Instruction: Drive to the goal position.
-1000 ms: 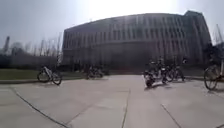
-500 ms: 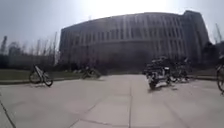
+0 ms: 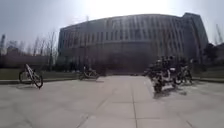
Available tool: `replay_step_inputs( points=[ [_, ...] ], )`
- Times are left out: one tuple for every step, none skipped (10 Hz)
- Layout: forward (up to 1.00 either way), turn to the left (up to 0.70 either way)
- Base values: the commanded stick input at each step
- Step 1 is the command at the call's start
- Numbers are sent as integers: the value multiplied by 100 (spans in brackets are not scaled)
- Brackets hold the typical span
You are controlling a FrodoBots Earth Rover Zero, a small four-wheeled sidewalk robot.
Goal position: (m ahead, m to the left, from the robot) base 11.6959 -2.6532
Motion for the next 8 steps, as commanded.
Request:
replay_step_inputs(
  points=[
    [100, 0],
    [100, 0],
    [100, 0],
    [100, 0],
    [100, 0],
    [100, 0],
    [100, 0],
    [100, 0]
  ],
)
